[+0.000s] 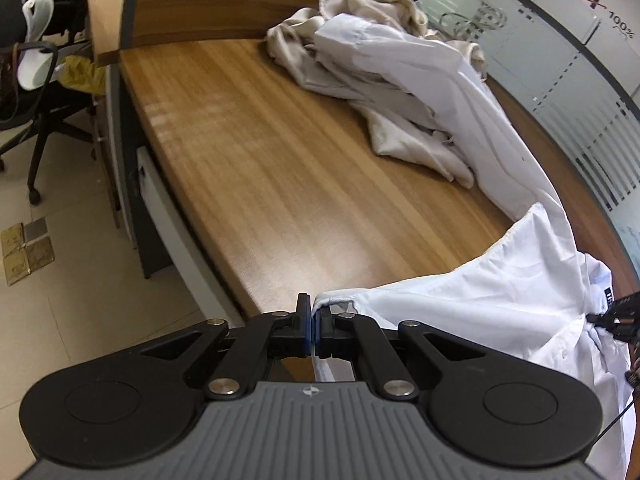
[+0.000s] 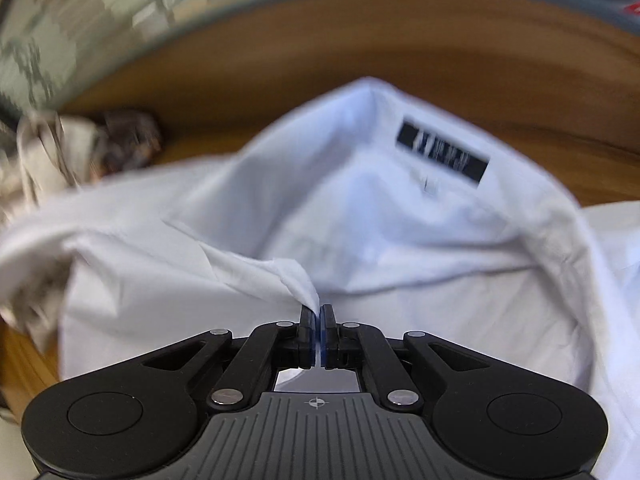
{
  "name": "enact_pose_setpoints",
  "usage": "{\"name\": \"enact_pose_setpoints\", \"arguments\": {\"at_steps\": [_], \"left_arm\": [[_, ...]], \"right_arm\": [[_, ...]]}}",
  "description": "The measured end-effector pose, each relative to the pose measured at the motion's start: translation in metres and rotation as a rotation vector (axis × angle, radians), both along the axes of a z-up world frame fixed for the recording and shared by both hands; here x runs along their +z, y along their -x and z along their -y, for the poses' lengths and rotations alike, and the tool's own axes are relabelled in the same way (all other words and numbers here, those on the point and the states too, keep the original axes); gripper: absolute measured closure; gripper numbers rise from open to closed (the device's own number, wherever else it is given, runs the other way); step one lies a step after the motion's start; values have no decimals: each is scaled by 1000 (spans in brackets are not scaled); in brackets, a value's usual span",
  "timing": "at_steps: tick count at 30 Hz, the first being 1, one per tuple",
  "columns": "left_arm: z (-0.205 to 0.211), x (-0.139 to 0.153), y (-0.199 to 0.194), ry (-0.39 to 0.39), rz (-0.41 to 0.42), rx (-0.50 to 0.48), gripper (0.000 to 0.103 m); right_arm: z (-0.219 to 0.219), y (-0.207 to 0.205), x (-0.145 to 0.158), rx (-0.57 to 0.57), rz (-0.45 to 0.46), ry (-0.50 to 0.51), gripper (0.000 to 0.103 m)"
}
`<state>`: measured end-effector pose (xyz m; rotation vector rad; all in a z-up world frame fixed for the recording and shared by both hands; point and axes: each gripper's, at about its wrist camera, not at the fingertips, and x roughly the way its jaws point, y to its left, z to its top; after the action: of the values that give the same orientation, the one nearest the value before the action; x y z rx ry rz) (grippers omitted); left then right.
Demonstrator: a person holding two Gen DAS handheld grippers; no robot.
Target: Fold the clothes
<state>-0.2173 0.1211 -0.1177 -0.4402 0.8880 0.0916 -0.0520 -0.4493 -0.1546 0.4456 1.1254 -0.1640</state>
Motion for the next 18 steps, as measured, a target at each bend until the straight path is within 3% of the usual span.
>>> {"name": "enact_pose_setpoints", "arguments": {"at_steps": [4, 6, 8, 11, 18], "left_arm": [[-7, -8, 4, 27, -9, 6, 101], [-11, -10, 4, 41, -4, 9, 90], [-15, -11, 5, 50, 6, 7, 81], [-23, -10, 11, 73, 14, -1, 74], [-36, -9, 37, 85, 22, -12, 63]], "right_arm": [[-14, -3, -10, 77, -19, 68, 98], [-15, -4, -4, 85, 1, 88, 95], [-16, -3, 8, 88, 27, 98, 89], [-18, 1, 29, 104, 71, 115, 79], [-42, 26, 73, 181, 150, 72, 71]]}}
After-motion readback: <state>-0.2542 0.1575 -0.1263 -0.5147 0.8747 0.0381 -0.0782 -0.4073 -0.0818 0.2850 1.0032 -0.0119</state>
